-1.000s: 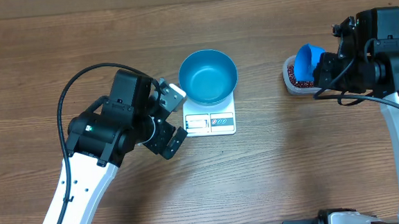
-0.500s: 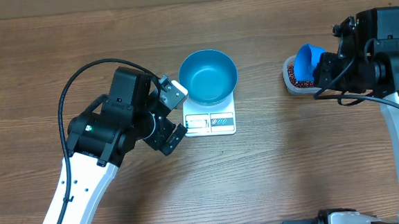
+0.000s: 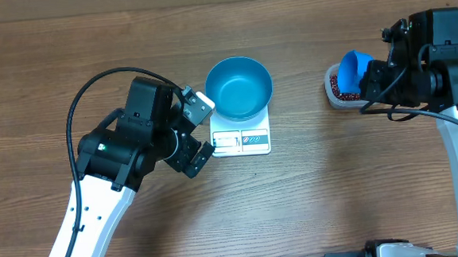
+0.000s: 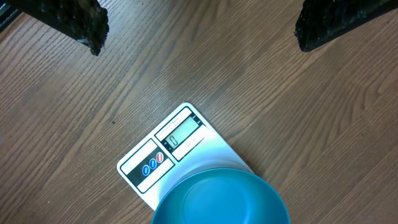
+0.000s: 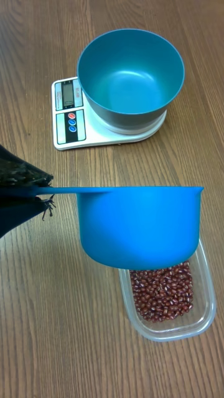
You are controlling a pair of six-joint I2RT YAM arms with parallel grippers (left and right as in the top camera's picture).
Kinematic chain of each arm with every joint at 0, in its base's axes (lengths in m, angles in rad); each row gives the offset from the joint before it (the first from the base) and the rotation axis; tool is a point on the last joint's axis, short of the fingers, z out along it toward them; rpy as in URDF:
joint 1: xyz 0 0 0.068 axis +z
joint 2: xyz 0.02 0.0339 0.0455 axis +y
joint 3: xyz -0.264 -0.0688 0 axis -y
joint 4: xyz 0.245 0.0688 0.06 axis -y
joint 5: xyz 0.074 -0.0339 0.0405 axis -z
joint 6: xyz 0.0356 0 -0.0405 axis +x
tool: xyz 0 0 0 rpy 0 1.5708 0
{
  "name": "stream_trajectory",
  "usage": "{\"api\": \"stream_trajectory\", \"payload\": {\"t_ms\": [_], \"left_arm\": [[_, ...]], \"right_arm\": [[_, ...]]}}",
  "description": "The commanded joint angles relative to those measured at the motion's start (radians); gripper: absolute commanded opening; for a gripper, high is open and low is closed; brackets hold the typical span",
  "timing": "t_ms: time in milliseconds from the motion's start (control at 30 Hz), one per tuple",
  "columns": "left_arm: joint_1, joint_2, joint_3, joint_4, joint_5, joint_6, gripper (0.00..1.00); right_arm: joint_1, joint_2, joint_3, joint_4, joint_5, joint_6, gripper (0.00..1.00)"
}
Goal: Scoop item into bowl and weigh 150g on scale
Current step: 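Lower the scoop with the right gripper into the red beans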
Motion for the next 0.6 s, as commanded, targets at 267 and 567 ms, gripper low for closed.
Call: {"api": "stream_trajectory", "payload": {"t_ms": [267, 567], "left_arm": [[-0.001, -0.006, 0.025, 0.043, -0.006, -0.048, 1.00], [-0.001, -0.006, 0.024, 0.029, 0.027, -0.048, 1.00]], "right_arm": [[-0.005, -0.011, 0.023, 0.007, -0.006, 0.000, 0.04], [-0.005, -0.011, 0.023, 0.008, -0.005, -0.010, 0.04]]}}
